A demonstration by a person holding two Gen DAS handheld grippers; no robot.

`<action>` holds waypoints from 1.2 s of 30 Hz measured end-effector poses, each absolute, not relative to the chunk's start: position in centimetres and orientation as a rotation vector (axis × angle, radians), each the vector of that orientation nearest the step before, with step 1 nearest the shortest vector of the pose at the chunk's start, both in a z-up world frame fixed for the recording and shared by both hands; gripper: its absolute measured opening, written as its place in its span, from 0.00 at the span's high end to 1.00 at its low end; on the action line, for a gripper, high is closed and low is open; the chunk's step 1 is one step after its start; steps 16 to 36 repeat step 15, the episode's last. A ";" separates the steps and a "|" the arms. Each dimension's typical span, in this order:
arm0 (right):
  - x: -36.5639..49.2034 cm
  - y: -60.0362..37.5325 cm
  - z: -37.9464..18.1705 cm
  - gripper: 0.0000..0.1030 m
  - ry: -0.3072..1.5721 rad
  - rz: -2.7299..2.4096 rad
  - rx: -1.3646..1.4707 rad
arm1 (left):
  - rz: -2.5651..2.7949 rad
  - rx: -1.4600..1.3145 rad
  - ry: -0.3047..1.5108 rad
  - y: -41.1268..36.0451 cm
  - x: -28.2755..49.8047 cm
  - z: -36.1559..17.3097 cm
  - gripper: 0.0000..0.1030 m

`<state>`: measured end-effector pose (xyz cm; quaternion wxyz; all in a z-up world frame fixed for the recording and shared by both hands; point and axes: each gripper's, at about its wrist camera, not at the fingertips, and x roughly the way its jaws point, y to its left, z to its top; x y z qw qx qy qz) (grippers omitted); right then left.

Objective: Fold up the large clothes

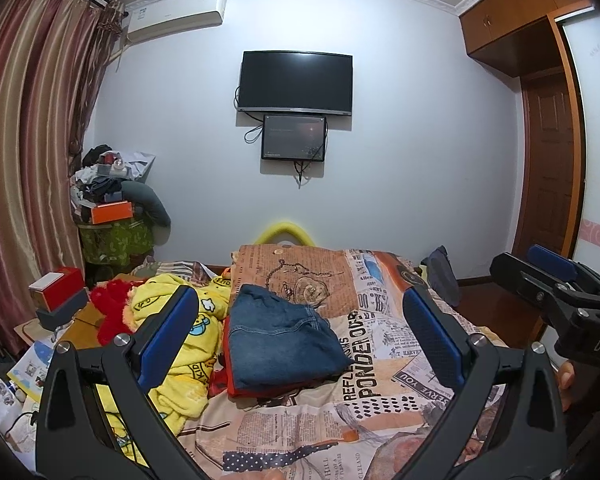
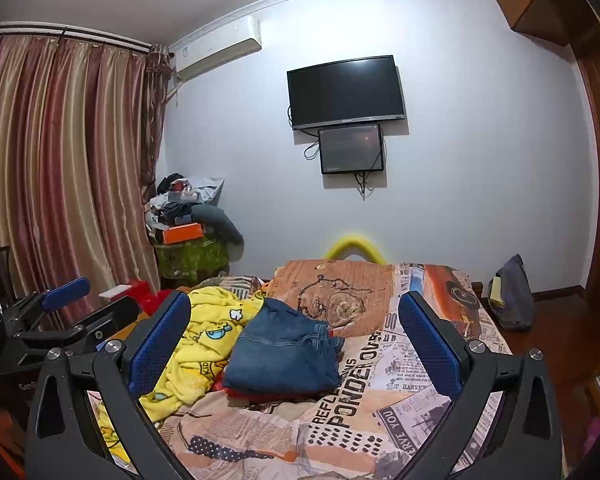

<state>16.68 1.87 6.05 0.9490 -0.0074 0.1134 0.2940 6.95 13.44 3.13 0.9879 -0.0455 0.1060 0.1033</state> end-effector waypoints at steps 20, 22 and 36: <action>17.0 1.8 5.7 0.00 0.243 0.588 0.003 | 0.201 -0.101 0.216 13.2 7.0 3.0 0.00; 17.0 1.8 5.7 0.00 0.243 0.588 0.003 | 0.201 -0.101 0.216 13.2 7.0 3.0 0.00; 17.0 1.8 5.7 0.00 0.243 0.588 0.003 | 0.201 -0.101 0.216 13.2 7.0 3.0 0.00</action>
